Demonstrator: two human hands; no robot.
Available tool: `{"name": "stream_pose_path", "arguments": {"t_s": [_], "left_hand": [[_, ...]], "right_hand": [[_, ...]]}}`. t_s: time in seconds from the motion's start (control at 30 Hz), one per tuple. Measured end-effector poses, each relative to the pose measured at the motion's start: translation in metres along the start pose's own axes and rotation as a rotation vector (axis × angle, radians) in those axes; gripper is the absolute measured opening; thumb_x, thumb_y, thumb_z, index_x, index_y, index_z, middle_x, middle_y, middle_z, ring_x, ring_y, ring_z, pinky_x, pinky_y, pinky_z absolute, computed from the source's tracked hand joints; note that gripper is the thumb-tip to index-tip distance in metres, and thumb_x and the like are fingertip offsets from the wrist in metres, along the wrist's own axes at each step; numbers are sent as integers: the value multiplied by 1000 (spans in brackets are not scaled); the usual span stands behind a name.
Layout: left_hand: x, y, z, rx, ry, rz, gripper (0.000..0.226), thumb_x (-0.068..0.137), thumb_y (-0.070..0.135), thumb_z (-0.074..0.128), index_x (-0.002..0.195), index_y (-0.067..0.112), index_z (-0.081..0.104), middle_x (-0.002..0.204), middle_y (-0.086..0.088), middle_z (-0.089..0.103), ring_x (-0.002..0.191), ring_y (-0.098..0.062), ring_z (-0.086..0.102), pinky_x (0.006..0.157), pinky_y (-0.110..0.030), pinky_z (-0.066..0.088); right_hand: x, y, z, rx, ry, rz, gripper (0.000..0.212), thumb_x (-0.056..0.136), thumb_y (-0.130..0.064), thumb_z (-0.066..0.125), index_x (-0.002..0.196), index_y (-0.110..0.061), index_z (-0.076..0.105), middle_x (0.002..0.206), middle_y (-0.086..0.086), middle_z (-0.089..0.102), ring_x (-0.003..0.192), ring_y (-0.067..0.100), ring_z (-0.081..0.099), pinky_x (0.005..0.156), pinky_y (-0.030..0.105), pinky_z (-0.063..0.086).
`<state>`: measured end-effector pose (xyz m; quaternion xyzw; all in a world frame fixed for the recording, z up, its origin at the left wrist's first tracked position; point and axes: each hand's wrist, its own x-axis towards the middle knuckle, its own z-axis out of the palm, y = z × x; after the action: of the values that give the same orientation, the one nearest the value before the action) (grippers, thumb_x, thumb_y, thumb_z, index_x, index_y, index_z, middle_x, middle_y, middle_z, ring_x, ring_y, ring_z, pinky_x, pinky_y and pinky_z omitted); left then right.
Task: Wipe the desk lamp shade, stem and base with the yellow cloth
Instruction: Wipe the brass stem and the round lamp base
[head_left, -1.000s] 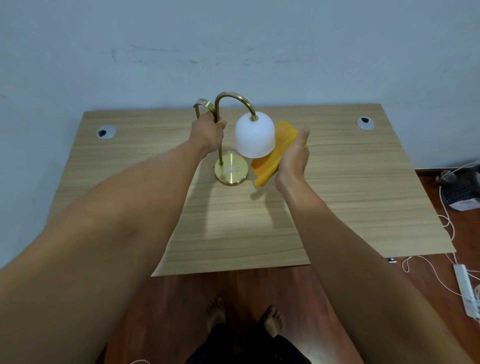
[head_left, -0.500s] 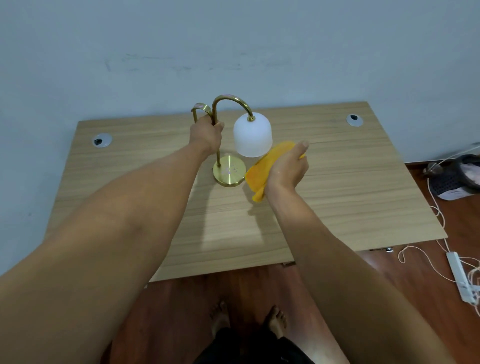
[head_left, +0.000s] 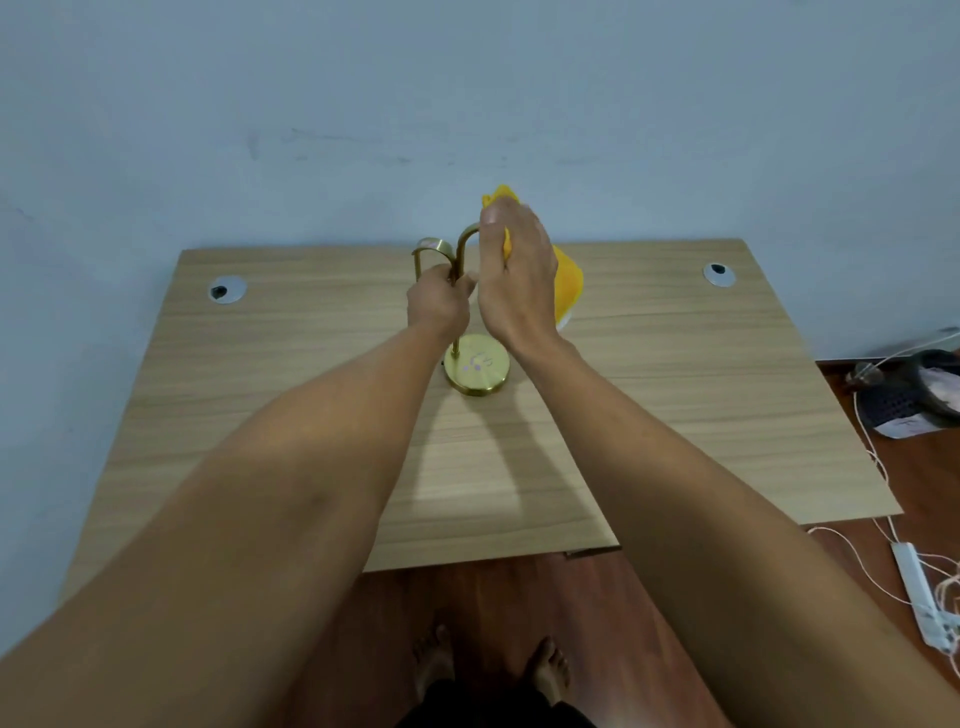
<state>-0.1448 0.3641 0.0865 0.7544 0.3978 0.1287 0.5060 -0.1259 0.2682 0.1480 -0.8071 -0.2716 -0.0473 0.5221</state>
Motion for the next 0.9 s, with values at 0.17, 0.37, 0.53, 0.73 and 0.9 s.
{"name": "stream_pose_path", "arguments": {"t_s": [0.17, 0.37, 0.53, 0.73, 0.9], "left_hand": [[9, -7, -1, -199, -19, -119, 24, 90, 27, 52, 76, 11, 64, 81, -7, 59, 77, -22, 52, 63, -32, 42], [7, -9, -6, 27, -52, 38, 23, 99, 31, 56, 86, 14, 62, 81, -2, 58, 65, -16, 49, 63, -28, 38], [11, -10, -5, 16, -43, 33, 29, 98, 35, 60, 79, 13, 56, 85, -6, 58, 70, -21, 49, 61, -28, 36], [14, -7, -8, -34, -71, 19, 16, 97, 14, 55, 88, 10, 68, 82, -2, 57, 77, -23, 51, 73, -31, 46], [13, -7, -12, 51, -106, 50, 16, 98, 23, 55, 94, 15, 68, 91, -4, 64, 79, -20, 54, 74, -31, 49]], "right_hand": [[17, 12, 1, -494, -206, -374, 46, 106, -37, 35, 126, -12, 68, 139, 0, 63, 142, 24, 44, 122, 44, 23], [24, 23, -20, -370, -231, -370, 41, 106, -30, 38, 129, -13, 67, 134, -1, 65, 125, 23, 56, 104, 44, 45], [13, 13, -25, 9, -73, 79, 41, 108, -35, 39, 119, -13, 72, 117, 0, 73, 113, 16, 64, 101, 39, 50], [22, 4, 2, -516, -185, -326, 41, 104, -32, 37, 117, -14, 72, 124, 1, 69, 123, 26, 56, 105, 41, 37], [17, 24, -13, -680, -293, -603, 44, 105, -31, 35, 130, -12, 66, 141, -2, 61, 144, 25, 42, 122, 45, 25]]}}
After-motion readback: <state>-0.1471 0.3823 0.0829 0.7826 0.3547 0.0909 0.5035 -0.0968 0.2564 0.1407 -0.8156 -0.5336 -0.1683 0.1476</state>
